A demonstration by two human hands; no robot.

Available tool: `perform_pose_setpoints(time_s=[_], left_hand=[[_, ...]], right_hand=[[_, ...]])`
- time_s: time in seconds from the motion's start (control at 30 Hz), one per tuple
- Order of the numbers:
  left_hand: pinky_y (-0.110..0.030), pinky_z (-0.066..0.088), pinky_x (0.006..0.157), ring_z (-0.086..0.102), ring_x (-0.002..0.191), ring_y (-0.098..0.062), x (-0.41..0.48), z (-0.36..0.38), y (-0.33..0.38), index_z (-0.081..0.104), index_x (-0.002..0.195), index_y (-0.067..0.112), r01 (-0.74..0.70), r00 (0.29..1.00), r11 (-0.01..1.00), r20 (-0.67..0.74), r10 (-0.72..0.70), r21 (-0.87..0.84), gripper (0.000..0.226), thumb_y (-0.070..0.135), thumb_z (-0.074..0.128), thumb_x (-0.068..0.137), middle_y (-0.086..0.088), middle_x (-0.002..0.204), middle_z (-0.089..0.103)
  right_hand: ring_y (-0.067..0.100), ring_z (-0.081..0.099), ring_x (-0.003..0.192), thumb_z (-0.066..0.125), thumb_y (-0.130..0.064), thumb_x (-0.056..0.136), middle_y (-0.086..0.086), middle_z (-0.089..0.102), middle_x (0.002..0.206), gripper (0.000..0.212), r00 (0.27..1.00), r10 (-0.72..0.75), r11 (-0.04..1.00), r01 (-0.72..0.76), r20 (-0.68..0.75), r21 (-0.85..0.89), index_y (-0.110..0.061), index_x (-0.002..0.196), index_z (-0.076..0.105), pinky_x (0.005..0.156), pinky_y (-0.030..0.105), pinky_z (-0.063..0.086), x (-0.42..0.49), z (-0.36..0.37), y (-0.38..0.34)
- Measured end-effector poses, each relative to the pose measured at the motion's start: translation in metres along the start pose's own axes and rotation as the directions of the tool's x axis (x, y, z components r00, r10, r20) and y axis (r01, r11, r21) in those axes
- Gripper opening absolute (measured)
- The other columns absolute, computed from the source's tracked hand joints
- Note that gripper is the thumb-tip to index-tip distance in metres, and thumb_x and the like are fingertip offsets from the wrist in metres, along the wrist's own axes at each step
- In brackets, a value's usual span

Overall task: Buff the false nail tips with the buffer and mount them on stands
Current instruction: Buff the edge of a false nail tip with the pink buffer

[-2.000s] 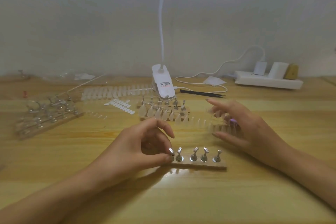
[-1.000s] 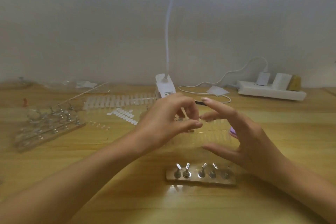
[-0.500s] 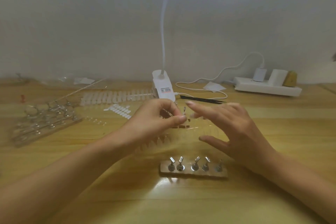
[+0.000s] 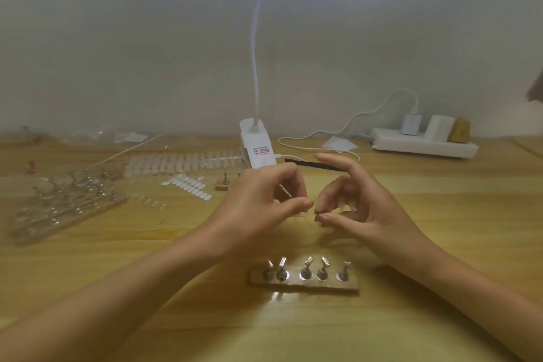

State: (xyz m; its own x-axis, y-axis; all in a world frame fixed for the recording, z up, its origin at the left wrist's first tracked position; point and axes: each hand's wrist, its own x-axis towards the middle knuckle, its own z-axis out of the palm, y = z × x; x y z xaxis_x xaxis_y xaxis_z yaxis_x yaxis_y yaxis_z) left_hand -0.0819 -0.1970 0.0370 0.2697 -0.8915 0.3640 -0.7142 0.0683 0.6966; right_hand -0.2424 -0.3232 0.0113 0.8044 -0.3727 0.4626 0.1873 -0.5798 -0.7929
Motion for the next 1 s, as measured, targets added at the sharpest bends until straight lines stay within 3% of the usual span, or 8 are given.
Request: perform_pose_setpoints(time_s=[0.2,0.3,0.43,0.57,0.63,0.73,0.9,1.0], left_hand=[[-0.035,0.052,0.076,0.065,0.082,-0.009,0.002,0.003,0.005,0.056,0.081,0.019,0.108,0.994,0.994,-0.016,-0.108,0.032,0.015,0.023,0.063,0.094,0.007,0.079,0.07],[-0.027,0.045,0.064,0.059,0.073,0.0,0.006,-0.001,0.008,0.05,0.079,0.024,0.116,0.992,0.993,-0.059,-0.114,0.031,0.019,0.023,0.059,0.096,0.008,0.078,0.066],[-0.021,0.047,0.067,0.063,0.078,-0.004,-0.002,-0.013,0.011,0.056,0.08,0.026,-0.01,0.995,0.999,-0.095,0.015,0.053,0.016,0.029,0.066,0.092,0.012,0.082,0.066],[-0.014,0.044,0.062,0.062,0.068,-0.008,-0.021,-0.023,0.002,0.063,0.079,0.019,-0.005,0.998,1.0,-0.057,0.004,-0.025,0.013,0.026,0.074,0.085,0.011,0.076,0.066],[-0.014,0.046,0.061,0.064,0.066,-0.007,-0.033,-0.025,-0.007,0.064,0.079,0.02,0.04,0.999,0.997,-0.004,-0.04,-0.064,0.012,0.024,0.074,0.084,0.01,0.076,0.068],[-0.016,0.049,0.065,0.066,0.073,-0.006,-0.052,-0.024,-0.02,0.063,0.08,0.021,0.053,0.998,0.997,0.036,-0.051,-0.059,0.011,0.026,0.071,0.087,0.012,0.08,0.07],[-0.016,0.051,0.068,0.071,0.084,-0.007,-0.064,-0.022,-0.022,0.062,0.084,0.018,0.049,0.993,0.984,0.111,-0.03,-0.171,0.011,0.027,0.067,0.088,0.01,0.09,0.075],[-0.009,0.047,0.063,0.07,0.075,-0.004,-0.067,-0.02,-0.021,0.063,0.084,0.017,0.033,0.989,0.986,0.15,-0.007,-0.166,0.009,0.017,0.07,0.089,0.009,0.088,0.075]], right_hand=[[0.015,0.066,0.084,0.075,0.0,0.085,-0.01,0.063,0.086,0.066,0.972,-0.236,0.909,0.223,0.008,-0.352,-0.032,0.137,0.053,0.076,0.02,0.055,-0.002,0.004,-0.004],[0.011,0.064,0.083,0.074,0.003,0.084,-0.011,0.063,0.087,0.064,0.957,-0.284,0.879,0.285,0.06,-0.384,-0.034,0.134,0.056,0.076,0.016,0.052,-0.006,0.005,-0.005],[0.015,0.068,0.085,0.076,-0.003,0.084,-0.01,0.065,0.093,0.061,0.998,-0.048,0.982,0.042,-0.027,-0.185,-0.034,0.131,0.051,0.068,0.026,0.059,-0.004,0.007,-0.004],[0.005,0.059,0.103,0.069,-0.031,0.088,-0.012,0.066,0.11,0.038,0.999,-0.051,0.897,0.038,-0.018,-0.441,-0.031,0.123,0.056,0.082,0.013,0.045,-0.003,0.003,-0.003],[0.005,0.054,0.103,0.063,-0.039,0.089,-0.012,0.061,0.112,0.033,0.994,-0.095,0.835,0.055,-0.045,-0.547,-0.028,0.12,0.061,0.086,0.02,0.042,-0.002,-0.007,-0.001],[0.012,0.052,0.097,0.067,-0.03,0.09,-0.008,0.053,0.105,0.029,0.992,0.001,0.786,-0.08,-0.128,-0.613,-0.027,0.119,0.061,0.089,0.034,0.043,0.0,-0.025,0.009],[0.013,0.045,0.105,0.059,-0.029,0.094,-0.011,0.047,0.105,0.03,0.949,0.312,0.648,-0.248,-0.047,-0.72,-0.04,0.122,0.056,0.091,0.033,0.031,-0.011,-0.042,0.023],[0.012,0.051,0.1,0.06,-0.025,0.095,-0.01,0.052,0.103,0.027,0.961,0.275,0.722,-0.214,-0.011,-0.658,-0.035,0.12,0.061,0.093,0.038,0.041,-0.012,-0.044,0.023]])
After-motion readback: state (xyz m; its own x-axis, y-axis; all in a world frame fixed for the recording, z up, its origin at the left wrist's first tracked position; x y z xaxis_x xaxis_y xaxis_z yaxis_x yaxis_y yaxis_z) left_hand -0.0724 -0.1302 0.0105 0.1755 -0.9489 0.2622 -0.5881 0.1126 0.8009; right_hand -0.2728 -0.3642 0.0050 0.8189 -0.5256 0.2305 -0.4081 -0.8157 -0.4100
